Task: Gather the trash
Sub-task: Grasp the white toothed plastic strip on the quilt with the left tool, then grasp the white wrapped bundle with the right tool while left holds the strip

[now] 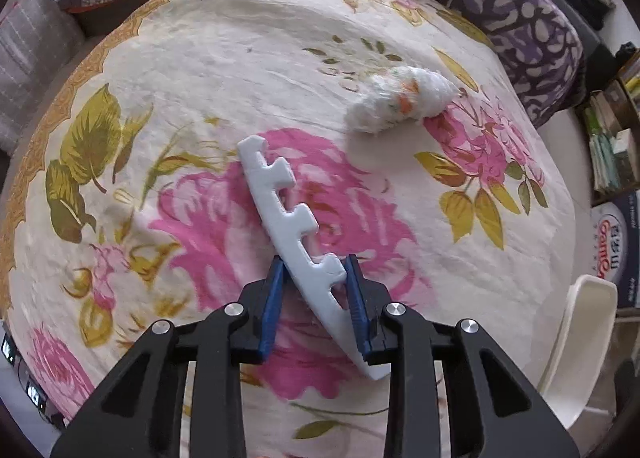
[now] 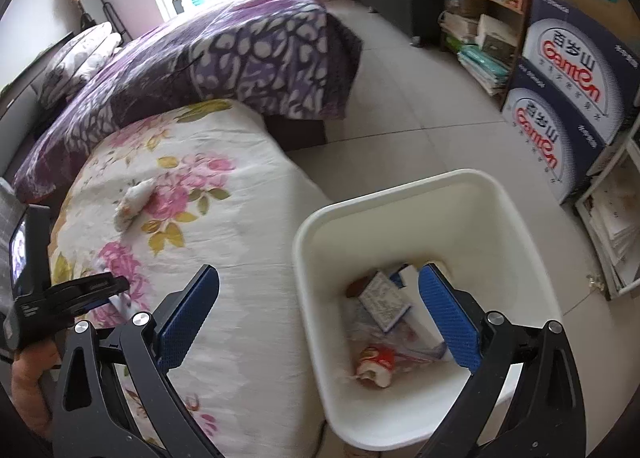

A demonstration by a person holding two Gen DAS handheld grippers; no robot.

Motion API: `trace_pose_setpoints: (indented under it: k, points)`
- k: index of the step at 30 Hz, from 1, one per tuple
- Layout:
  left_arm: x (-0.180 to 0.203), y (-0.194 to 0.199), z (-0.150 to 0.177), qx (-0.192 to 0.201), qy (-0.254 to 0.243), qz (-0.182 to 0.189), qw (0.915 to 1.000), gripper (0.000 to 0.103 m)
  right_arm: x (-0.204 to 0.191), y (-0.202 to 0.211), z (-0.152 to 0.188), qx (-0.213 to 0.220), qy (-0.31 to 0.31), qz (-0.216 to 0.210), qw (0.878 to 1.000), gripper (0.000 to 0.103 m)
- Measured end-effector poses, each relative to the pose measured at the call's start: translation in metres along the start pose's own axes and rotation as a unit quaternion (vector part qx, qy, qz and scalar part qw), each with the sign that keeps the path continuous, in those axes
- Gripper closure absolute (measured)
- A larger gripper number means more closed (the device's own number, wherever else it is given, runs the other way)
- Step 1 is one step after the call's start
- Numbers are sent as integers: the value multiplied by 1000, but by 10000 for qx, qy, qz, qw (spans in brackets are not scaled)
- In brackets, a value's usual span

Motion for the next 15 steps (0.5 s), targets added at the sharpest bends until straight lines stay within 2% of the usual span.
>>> trace_pose_setpoints:
  k: [8,12,15]
  points:
    - [-57,35,-9,328,190,97,9992,73,-52,-35,7,-494,-161,-651,9965,7]
    - [-74,78,-21,855,62,216,9961,73,-94,-50,-3,-392,121,-806,9959,7]
    - [-82,108,-29,1266,-31,269,9916,73,-125,-68,-16,-320,54,-968,9948,7]
Point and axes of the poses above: each gripper's, at about its wrist camera, not at the fingertips, and y roughly against the way its jaws point, x to its right, z to its underside, the point moved 7 cm from there along -y, roughly the way its jaws point, and after that the axes turned 6 degrees about y, right-handed, at the moved point
